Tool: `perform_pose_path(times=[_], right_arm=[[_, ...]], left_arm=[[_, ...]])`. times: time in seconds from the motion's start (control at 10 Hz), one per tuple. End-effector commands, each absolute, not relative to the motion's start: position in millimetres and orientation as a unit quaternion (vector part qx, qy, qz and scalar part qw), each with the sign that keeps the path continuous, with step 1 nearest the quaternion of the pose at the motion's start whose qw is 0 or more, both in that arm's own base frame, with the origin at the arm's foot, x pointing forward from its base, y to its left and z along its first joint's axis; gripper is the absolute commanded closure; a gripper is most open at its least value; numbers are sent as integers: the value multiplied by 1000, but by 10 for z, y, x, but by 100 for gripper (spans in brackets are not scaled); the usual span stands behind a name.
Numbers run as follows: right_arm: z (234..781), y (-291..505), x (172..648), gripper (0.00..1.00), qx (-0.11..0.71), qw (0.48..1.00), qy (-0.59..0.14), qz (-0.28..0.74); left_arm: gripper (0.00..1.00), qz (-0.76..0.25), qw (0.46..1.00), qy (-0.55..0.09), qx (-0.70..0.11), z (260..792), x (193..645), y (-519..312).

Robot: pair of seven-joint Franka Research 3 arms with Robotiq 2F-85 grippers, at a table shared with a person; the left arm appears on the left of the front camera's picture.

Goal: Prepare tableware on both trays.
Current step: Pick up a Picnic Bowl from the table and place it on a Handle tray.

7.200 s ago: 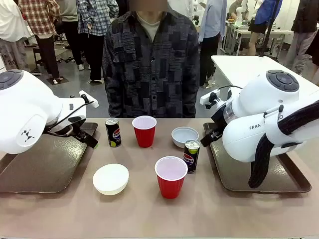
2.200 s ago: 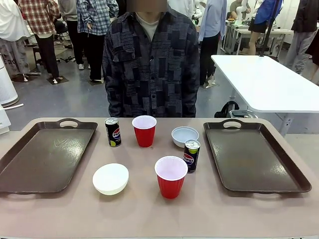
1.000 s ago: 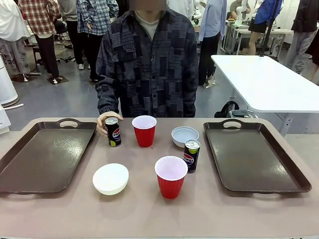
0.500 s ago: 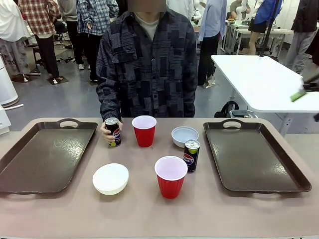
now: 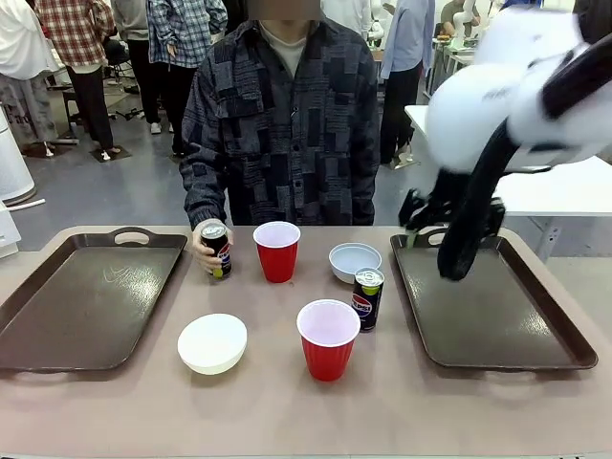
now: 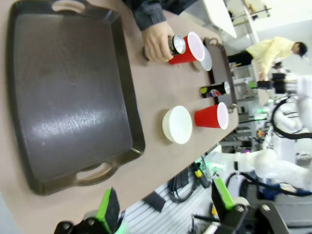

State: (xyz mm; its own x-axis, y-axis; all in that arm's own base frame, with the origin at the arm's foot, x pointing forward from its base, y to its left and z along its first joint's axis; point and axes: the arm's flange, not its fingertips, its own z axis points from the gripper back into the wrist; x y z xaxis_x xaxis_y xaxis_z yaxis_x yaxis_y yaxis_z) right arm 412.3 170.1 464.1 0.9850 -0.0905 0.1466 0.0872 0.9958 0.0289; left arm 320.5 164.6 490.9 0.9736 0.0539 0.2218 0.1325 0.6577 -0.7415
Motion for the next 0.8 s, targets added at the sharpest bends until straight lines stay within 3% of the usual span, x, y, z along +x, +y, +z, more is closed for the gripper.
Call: perform_pose_path(times=[0.0,0.7], right_arm=[[4484,1905,4469,0,-41,996,-72,-19],[4330,1939,4370,0,-33,997,-66,-6]], left_arm=[[0,-24,901,-117,-418,4909,3195,1653],[0,-24,901,-117,-418,4909,3195,1653]])
